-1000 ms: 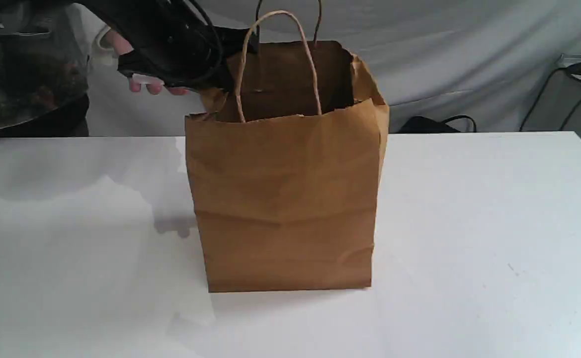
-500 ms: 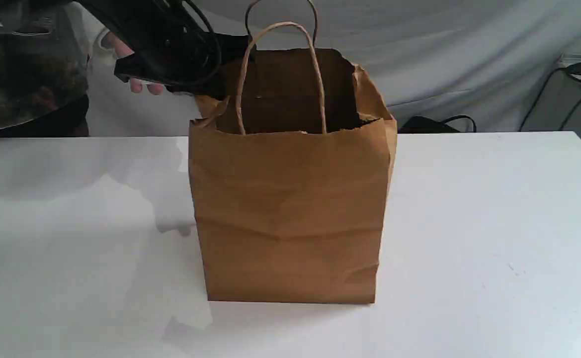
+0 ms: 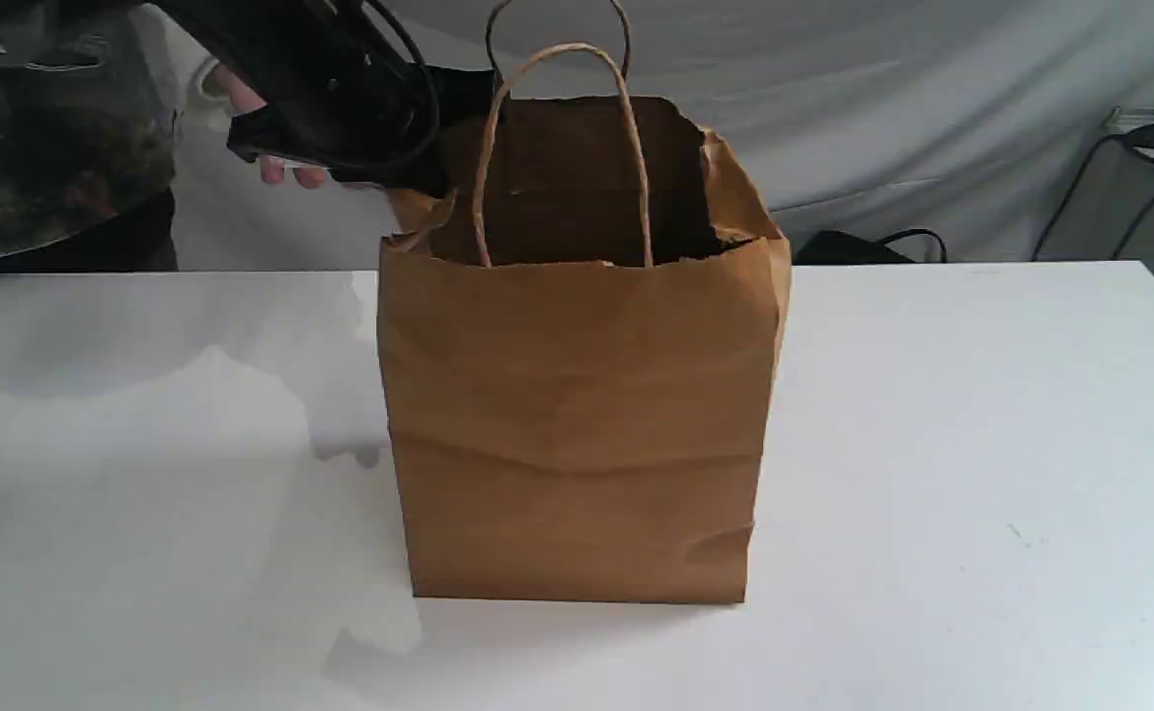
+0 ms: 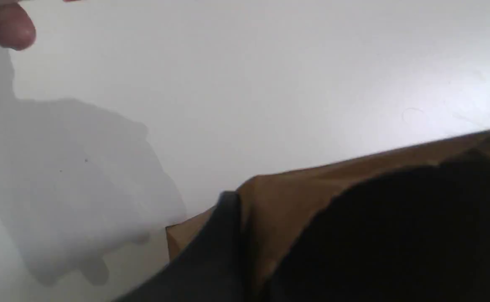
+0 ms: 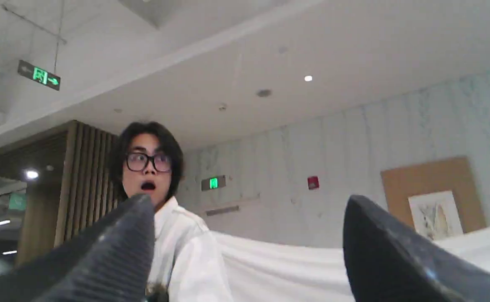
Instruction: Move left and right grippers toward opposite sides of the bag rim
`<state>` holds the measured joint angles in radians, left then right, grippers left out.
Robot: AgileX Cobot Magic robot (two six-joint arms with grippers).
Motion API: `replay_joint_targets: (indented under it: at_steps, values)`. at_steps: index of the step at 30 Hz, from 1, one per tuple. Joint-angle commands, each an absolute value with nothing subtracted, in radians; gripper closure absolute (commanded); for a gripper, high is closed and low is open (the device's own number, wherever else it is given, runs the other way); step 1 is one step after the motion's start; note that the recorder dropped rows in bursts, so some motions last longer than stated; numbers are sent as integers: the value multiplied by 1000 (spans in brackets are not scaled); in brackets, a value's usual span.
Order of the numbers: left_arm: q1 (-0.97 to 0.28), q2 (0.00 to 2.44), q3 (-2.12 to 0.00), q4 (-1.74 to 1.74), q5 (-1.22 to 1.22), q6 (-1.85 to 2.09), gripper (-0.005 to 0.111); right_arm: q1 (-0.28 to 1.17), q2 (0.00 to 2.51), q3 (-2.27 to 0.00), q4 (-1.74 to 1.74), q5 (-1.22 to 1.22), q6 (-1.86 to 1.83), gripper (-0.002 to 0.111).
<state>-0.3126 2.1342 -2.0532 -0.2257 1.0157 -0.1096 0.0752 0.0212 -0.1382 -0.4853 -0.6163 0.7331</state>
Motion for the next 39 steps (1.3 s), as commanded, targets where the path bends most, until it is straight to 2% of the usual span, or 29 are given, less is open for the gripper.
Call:
replay_joint_targets:
  at_steps: [1,6,18,22,31,39]
  values:
    - [-317,2131,-2053,-230,1009,-104,107,70,111,-197,-534,-625,739,45]
    - [-317,2131,-2053,-230,1009,-104,107,70,351,-259,-747,-655,907,45]
    - [-317,2131,-2053,-230,1009,-97,107,70,997,-446,-1047,-1076,1022,42]
    - [-317,2131,-2053,-230,1009,-73,107,70,1155,-544,-1118,-1114,1022,39]
    - [-317,2131,-2053,-230,1004,-66,107,70,1357,-726,-1126,-1114,969,25]
    - [-317,2131,-2053,-230,985,-66,107,71,1471,-850,-1172,-1174,987,23]
